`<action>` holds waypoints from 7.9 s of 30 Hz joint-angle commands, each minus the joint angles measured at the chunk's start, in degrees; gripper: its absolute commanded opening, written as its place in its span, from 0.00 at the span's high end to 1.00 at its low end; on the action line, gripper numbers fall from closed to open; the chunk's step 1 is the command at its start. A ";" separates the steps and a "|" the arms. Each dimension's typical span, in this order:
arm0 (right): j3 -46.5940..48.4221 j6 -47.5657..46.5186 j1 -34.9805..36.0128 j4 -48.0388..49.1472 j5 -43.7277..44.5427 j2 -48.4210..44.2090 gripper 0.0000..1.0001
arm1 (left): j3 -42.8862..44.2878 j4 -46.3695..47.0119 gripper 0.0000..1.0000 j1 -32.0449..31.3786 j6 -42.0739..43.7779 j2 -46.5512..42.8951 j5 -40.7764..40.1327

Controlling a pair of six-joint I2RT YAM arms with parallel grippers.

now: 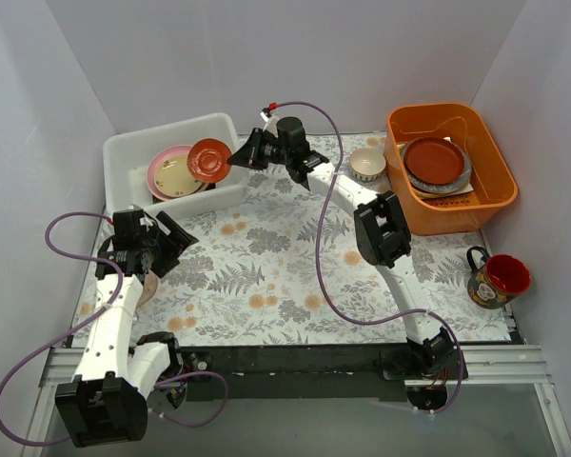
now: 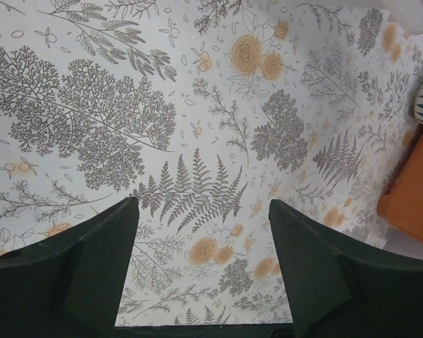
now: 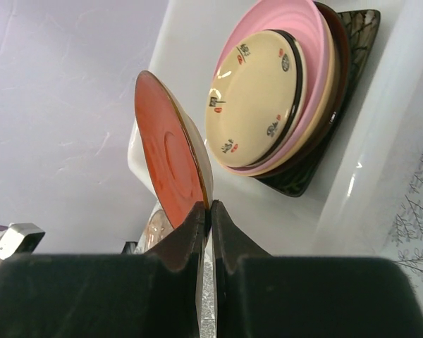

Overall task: Place the plates into the plastic bin on the countertop
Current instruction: Place the plate in the plastic bin, then pick up the plate from the corner of the board.

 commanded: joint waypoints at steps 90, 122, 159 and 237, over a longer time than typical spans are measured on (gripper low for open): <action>-81.52 -19.31 -2.74 -0.73 -5.45 -66.08 0.02 | 25.69 50.19 1.00 14.10 -8.19 49.87 29.61; -80.83 -25.03 -2.92 -8.47 -8.62 -64.42 0.02 | 41.77 41.40 0.70 13.58 -6.34 67.19 24.16; -98.91 18.71 -6.69 44.57 -30.33 -57.22 0.02 | 48.30 18.72 0.02 13.49 4.91 41.19 11.14; -81.54 -26.35 -12.94 -18.22 -0.97 -74.26 0.03 | 7.58 -13.53 0.04 13.40 -6.43 14.96 -27.71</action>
